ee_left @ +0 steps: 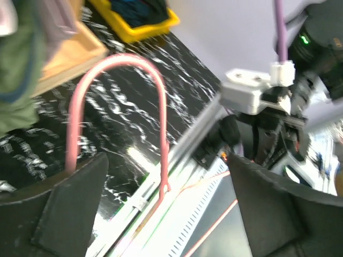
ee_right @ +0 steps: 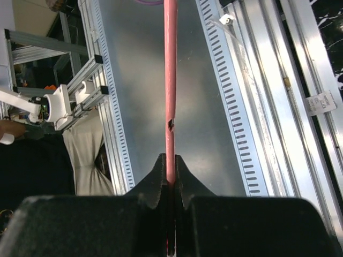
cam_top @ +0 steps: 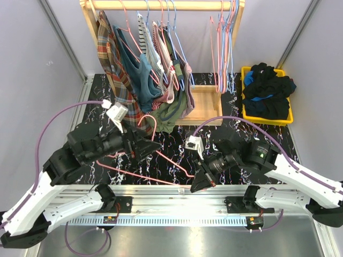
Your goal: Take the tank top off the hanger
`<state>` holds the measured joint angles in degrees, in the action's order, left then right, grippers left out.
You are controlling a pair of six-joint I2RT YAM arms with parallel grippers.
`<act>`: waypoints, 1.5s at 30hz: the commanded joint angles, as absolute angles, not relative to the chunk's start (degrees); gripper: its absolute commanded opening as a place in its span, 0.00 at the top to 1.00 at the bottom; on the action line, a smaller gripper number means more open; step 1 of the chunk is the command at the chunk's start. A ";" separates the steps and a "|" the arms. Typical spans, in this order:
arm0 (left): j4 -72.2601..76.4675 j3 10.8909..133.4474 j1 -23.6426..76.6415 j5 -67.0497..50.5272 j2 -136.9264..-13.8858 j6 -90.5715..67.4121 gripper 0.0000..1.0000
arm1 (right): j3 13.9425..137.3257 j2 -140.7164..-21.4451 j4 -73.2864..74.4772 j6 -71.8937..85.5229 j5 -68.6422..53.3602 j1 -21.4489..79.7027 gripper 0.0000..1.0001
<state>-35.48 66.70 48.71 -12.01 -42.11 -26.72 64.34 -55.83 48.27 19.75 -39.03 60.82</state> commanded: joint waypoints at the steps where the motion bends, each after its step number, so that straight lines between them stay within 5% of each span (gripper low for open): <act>1: -35.86 67.41 48.60 -1.43 -38.59 -26.63 0.01 | 63.90 -54.49 49.04 20.65 -34.82 61.00 1.00; 11: -32.61 67.33 48.69 17.31 -25.76 -28.30 0.01 | 67.67 -50.81 50.19 19.60 -22.43 61.08 1.00; 22: -34.45 61.88 48.69 18.02 -20.13 -30.67 0.01 | 68.10 -35.51 38.14 11.16 17.77 61.00 1.00; 31: -35.07 61.43 48.69 16.61 -20.83 -30.94 0.01 | 86.98 -54.02 56.85 21.96 41.12 61.08 1.00; 40: -35.95 61.26 48.69 16.44 -20.48 -30.59 0.01 | 106.32 -69.94 69.61 27.52 40.79 59.33 1.00; 45: -35.60 61.09 48.69 15.65 -20.92 -30.50 0.01 | 113.10 -76.89 68.03 20.24 23.95 45.90 1.00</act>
<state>-37.65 60.49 48.69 16.60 -20.34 -30.50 108.51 -74.54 68.07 23.99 32.40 51.20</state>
